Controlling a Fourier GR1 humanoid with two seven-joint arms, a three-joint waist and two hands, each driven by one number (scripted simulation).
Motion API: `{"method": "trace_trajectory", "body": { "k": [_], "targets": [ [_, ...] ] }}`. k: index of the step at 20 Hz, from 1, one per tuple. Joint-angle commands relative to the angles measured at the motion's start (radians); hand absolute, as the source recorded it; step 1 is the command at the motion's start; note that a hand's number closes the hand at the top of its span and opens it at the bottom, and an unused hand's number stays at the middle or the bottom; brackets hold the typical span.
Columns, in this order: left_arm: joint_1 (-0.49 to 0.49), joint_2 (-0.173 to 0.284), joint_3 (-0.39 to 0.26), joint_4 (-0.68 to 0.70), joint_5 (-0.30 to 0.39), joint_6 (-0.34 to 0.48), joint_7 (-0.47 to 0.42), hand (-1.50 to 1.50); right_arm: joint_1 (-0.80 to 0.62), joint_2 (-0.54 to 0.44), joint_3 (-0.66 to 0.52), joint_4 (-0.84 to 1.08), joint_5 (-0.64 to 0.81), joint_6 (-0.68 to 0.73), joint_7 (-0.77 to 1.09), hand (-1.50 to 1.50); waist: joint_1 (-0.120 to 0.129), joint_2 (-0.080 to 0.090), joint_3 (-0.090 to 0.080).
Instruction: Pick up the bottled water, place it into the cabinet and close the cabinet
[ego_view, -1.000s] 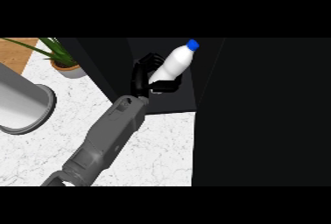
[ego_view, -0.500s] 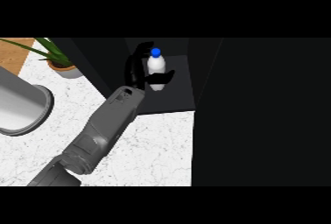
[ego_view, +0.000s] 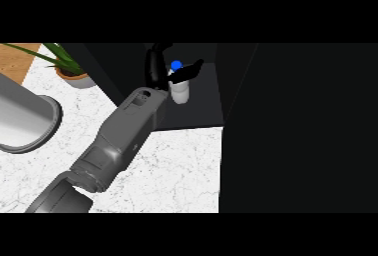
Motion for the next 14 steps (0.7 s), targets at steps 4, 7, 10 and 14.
{"method": "trace_trajectory", "body": {
  "k": [4,7,10,14],
  "targets": [
    [0.034,-0.014,0.077,-0.109,0.097,-0.257,-0.158,1.50,0.026,-0.023,-0.017,-0.092,-0.072,0.023,0.034,-1.50,0.000,-0.007,0.000],
    [0.038,-0.014,0.055,-0.116,0.116,-0.301,-0.138,1.50,-0.039,0.008,-0.004,-0.085,-0.067,-0.005,0.084,-1.50,0.031,-0.014,0.002],
    [0.036,-0.014,0.036,-0.144,0.153,-0.266,-0.130,1.50,0.015,0.000,0.024,-0.080,-0.019,0.014,0.046,-1.50,0.022,-0.024,0.002],
    [0.077,-0.014,-0.043,-0.236,0.209,-0.325,-0.075,1.50,-0.025,0.006,0.023,-0.126,-0.040,-0.005,0.113,-1.50,0.034,-0.027,0.002]
  ]
}}
